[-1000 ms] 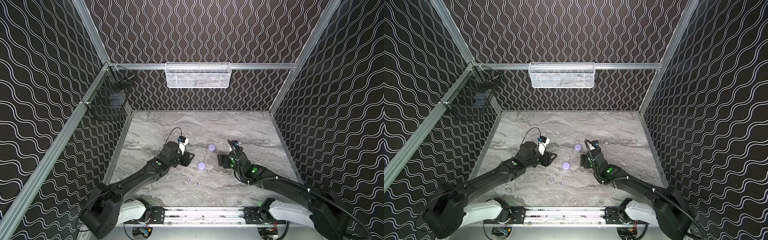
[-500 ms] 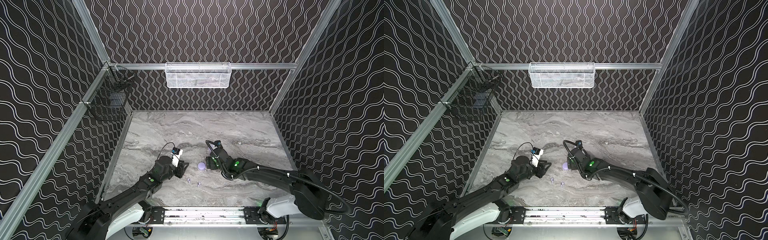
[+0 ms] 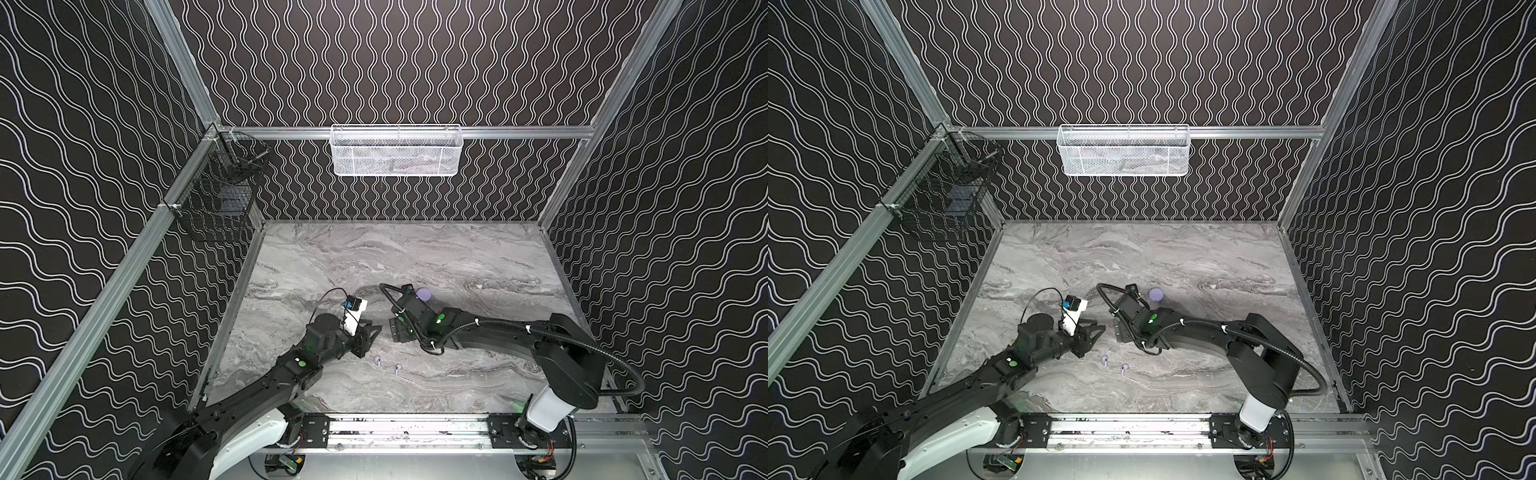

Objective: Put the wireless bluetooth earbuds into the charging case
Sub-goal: 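Lower the right gripper and close it on the round lavender case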

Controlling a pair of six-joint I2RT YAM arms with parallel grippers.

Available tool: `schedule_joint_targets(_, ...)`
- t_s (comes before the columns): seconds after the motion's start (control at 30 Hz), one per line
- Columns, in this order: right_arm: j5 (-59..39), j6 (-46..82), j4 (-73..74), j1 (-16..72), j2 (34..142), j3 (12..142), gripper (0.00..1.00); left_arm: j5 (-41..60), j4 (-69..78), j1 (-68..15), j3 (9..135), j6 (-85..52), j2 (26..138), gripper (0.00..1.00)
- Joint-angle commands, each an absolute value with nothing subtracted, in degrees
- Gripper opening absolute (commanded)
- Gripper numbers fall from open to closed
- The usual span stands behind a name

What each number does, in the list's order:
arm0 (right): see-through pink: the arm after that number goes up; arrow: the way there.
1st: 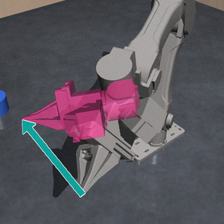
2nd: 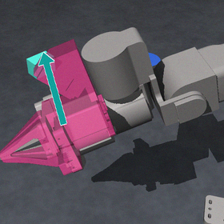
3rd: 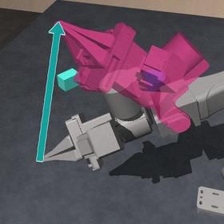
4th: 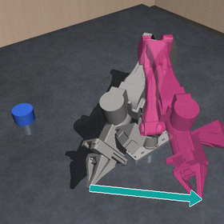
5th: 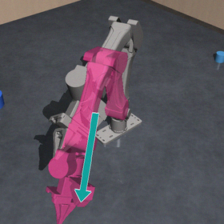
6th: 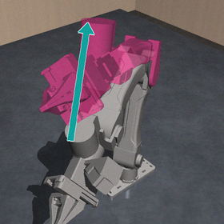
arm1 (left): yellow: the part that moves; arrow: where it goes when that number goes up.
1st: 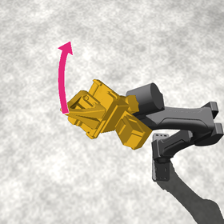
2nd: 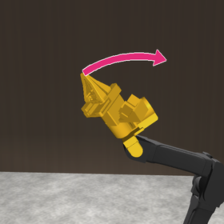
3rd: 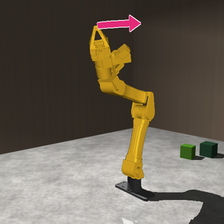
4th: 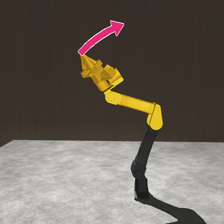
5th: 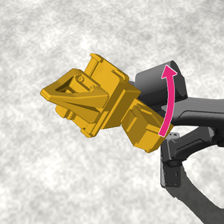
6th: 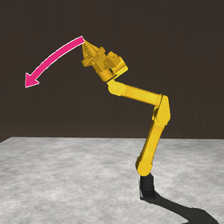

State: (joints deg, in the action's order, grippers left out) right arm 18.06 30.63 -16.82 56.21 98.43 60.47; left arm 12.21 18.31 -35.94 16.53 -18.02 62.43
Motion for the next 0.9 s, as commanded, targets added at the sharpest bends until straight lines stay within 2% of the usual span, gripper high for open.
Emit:
schedule_joint_targets(0.0, 17.93, 31.57, -19.93, 56.55, 100.54, 62.02, 0.85, 11.28, 20.75, -35.88, 16.21, -17.49, 61.89, 0.4)
schedule_joint_targets(0.6, 19.16, 34.91, -23.97, 57.66, 108.09, 67.4, 0.75, 10.73, 20.87, -35.68, 15.7, -17.95, 60.6, 0.4)
schedule_joint_targets(0.87, 19.42, 34.88, -24.3, 57.66, 110.07, 68.15, 0.67, 10.98, 20.65, -35.69, 15.98, -17.99, 61.08, 0.4)
